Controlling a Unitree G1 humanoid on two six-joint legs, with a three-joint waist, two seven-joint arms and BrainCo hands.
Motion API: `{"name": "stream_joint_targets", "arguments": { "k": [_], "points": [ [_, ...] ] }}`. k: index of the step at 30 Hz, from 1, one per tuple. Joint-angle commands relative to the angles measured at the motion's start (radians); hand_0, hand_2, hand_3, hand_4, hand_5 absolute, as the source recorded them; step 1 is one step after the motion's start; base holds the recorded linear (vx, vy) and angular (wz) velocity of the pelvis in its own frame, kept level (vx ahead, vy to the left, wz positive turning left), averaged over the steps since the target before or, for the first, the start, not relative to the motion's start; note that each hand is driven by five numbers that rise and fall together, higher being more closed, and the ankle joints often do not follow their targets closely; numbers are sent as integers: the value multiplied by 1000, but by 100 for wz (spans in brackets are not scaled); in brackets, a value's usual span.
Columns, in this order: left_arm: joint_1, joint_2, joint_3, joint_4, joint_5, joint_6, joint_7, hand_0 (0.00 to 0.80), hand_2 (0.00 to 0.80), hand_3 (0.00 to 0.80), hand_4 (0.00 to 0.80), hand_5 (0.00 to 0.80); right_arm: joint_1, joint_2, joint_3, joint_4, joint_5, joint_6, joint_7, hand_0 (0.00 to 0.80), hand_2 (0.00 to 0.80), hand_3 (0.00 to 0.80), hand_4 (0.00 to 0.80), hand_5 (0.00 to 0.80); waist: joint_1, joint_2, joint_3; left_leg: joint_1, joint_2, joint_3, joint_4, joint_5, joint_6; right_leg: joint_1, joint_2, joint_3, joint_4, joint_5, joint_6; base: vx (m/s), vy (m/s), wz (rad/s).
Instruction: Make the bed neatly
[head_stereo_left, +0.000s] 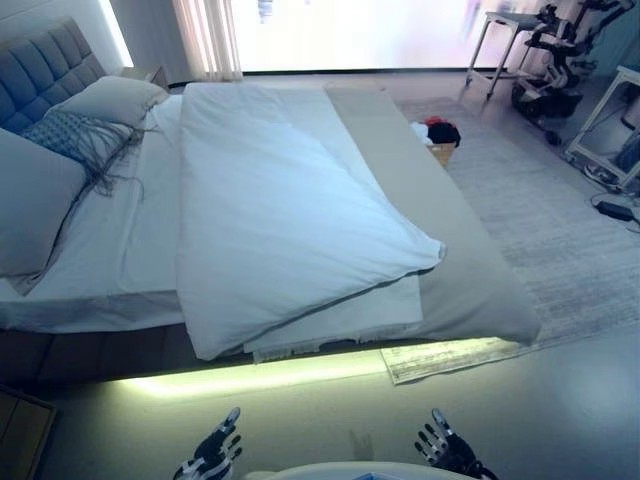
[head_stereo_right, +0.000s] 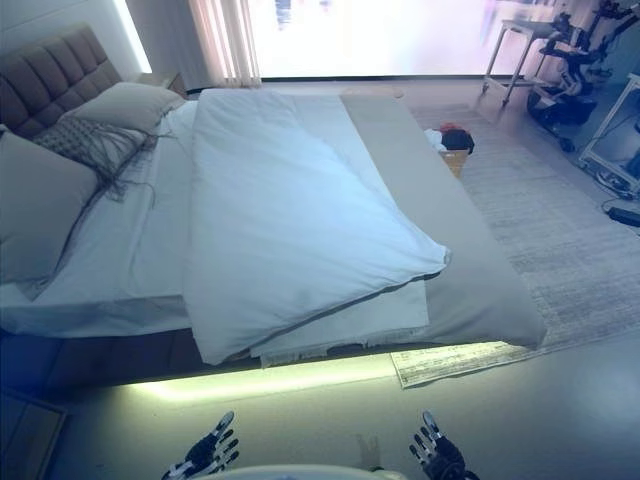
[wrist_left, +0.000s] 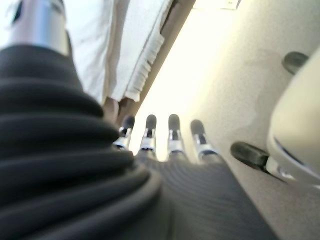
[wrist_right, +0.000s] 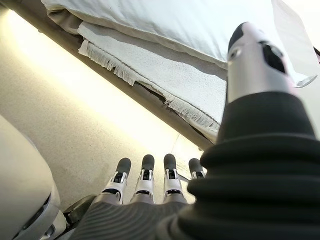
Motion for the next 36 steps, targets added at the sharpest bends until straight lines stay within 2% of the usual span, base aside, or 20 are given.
{"name": "stream_joint_targets", "arguments": {
  "k": [1, 4, 14, 28, 35, 36],
  "points": [
    [-62, -10, 5, 53, 17, -23, 17, 0, 0, 0, 0, 0, -69, 3, -6, 45, -6, -32, -19, 0, 0, 0, 0, 0, -5, -11, 3, -16, -94, -16, 4, -38, 72, 42, 24, 10, 26, -52, 23, 0, 0, 0],
    [-63, -13, 7, 52, 3, -28, 22, 0, 0, 0, 0, 0, -70, 4, -10, 51, -20, -31, -29, 0, 0, 0, 0, 0, -3, -12, 4, -17, -94, -18, 4, -37, 71, 44, 25, 8, 21, -49, 23, 5, -4, 3],
    [-58, -14, 11, 59, 21, -1, 0, 0, 0, 0, 0, 0, -77, 8, 13, 56, -13, 35, 14, 0, 0, 0, 0, 0, 5, -15, 3, -16, -94, -19, 4, -38, 70, 47, 23, -2, 14, -44, 25, 1, -3, 4],
    [-68, -8, 7, 62, 24, 8, 9, 0, 0, 0, 0, 0, -89, 6, 20, 52, 0, 47, 1, 0, 0, 0, 0, 0, 0, -12, 9, -11, -93, -14, 4, -38, 71, 49, 24, -1, 21, -47, 24, 4, -8, 0],
    [-75, -5, 9, 62, 59, 12, 23, 0, 0, 0, 0, 0, -98, 12, 21, 49, 30, 67, 25, 0, 0, 0, 0, 0, -9, -1, 27, -3, -92, -16, 8, -27, 75, 23, 34, 22, 83, -79, 11, 17, -60, 0],
    [-80, -7, 13, 60, 41, 0, 25, 0, 0, 0, 0, 0, -102, 8, 23, 47, 25, 71, 24, 0, 0, 0, 0, 0, -9, -1, 44, -22, -96, -17, 65, -38, 72, 14, 30, 23, 107, -87, 2, -10, -65, -1]
  ]
}}
